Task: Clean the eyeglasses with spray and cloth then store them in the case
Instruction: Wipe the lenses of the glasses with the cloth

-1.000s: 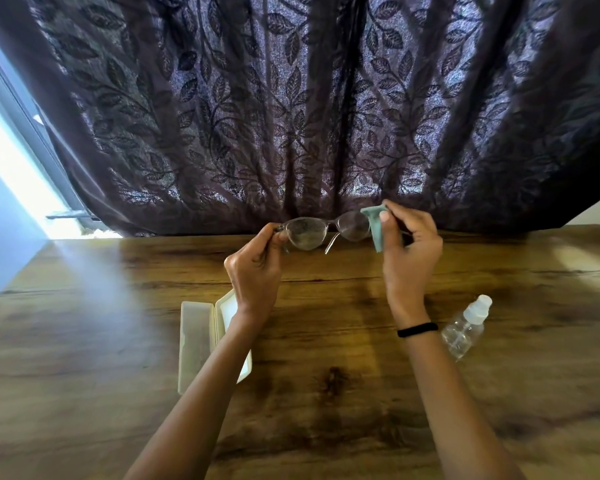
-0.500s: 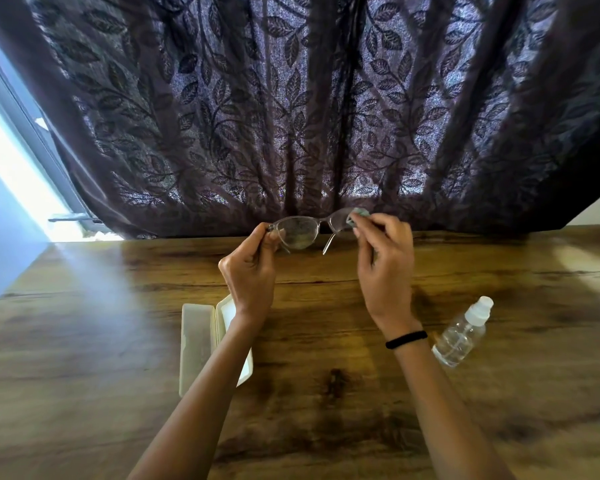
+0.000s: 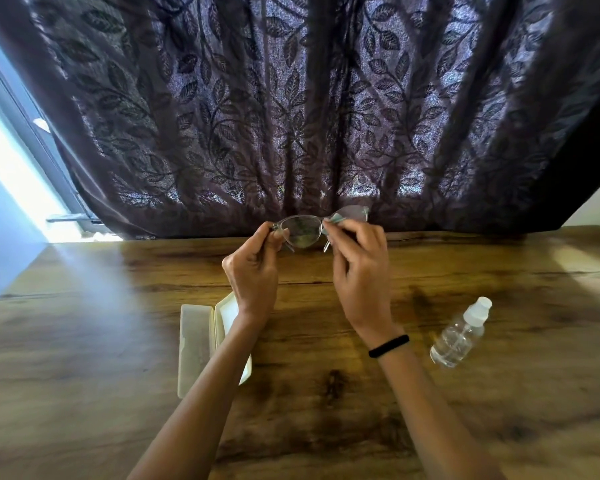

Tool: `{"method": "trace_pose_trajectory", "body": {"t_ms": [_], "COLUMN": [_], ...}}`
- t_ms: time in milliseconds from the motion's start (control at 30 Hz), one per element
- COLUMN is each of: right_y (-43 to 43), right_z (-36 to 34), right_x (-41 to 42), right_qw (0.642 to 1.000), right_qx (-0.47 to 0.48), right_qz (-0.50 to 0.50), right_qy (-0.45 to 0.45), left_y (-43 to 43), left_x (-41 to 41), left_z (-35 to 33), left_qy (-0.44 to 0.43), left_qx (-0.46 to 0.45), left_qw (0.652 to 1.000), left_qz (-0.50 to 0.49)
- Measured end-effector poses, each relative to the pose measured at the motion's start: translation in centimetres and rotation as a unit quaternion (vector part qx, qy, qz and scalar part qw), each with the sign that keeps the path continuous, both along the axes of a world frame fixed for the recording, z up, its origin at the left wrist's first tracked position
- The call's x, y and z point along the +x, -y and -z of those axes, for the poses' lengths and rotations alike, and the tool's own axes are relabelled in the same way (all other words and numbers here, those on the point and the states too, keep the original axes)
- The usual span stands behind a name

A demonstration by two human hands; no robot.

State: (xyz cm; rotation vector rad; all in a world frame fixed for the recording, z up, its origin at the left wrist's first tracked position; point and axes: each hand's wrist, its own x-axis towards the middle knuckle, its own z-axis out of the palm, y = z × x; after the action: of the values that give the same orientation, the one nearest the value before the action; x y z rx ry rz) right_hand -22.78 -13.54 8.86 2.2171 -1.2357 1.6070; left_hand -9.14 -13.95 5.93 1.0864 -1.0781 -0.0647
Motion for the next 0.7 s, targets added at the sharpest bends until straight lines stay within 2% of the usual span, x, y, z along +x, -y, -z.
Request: {"method": "trace_pose_trajectory", "body": {"t_ms": [433,700], "right_y": [2.6,1.3], "right_z": [-1.7,-1.3], "right_x": [-2.2,-0.1], "right_qw": [0.996,1.000], "right_qx": [0.038,0.003], "right_qz": [0.040,-0.007], "right_qy": [0.068,-0.013], "left_y": [-0.2,-0.1], "left_x": [0.2,0.1], "left_z": [-0.1,-0.2], "left_qy": [-0.007,0.013], "left_qx": [-0.020,-0.014], "left_qw": [0.999,1.000], "left_qz": [0.031,0.013]}}
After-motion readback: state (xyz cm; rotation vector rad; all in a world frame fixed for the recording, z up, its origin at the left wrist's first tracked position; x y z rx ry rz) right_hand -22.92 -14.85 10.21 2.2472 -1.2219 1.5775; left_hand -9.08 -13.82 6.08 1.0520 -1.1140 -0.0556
